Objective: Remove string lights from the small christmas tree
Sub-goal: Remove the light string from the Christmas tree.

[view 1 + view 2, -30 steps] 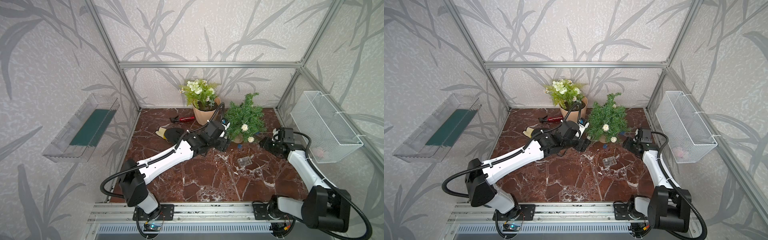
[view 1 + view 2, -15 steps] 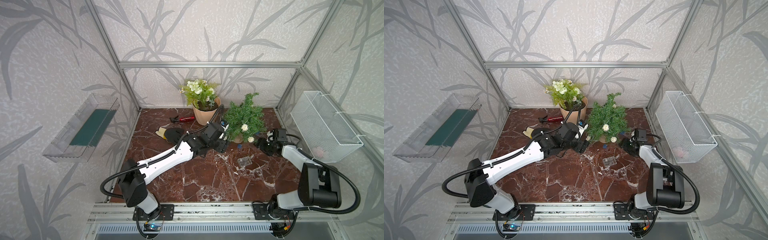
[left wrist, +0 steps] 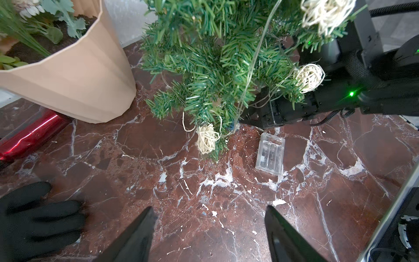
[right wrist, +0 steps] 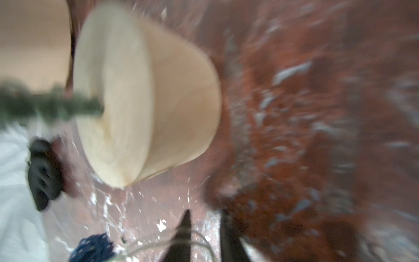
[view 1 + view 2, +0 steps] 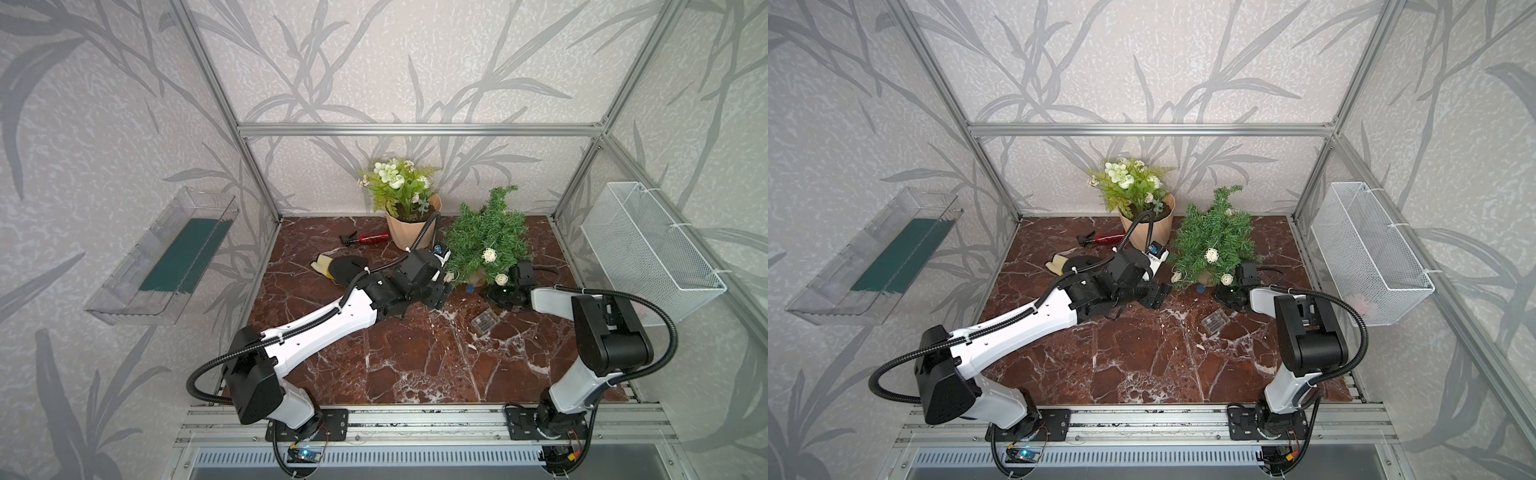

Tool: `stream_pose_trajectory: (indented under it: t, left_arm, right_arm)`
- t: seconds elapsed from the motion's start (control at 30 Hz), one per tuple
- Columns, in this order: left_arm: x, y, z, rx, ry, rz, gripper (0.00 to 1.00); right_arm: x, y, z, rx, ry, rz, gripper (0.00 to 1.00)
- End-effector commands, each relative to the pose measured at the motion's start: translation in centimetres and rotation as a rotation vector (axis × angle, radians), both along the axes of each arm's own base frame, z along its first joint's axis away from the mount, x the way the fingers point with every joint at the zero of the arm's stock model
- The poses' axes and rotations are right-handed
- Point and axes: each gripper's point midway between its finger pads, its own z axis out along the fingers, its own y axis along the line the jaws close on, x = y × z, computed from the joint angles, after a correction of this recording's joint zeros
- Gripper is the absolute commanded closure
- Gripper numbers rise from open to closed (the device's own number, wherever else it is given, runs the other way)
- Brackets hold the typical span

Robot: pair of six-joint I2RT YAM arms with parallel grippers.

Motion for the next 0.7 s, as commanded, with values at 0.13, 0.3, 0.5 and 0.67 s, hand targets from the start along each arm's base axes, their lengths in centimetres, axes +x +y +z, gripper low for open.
stream_pose_trajectory:
  t: [0.13,0.3,0.5,0.67]
  left_arm:
    - [-0.2,1.0,0.3,0.003,-0.021,0.021,0.24]
    - [-0.5,1.6,0.3,-0.009,-0.029,0.033,0.24]
    - [-0.9,2.8,-0.2,-0.002,-0.034,0.053,0.24]
    - [-1.1,3.3,-0.3,-0.002,-0.038,0.062,0.24]
  right_arm:
    - [-4.9,4.0,-4.1,-0.034,0.113,0.05,1.0]
    - [-7.3,6.9,-4.8,-0.041,0.121,0.108,1.0]
    - [-9.1,8.1,-4.2,-0.047,0.109,0.134,1.0]
    - [-9.8,8.8,-2.4,-0.058,0.076,0.16,0.98]
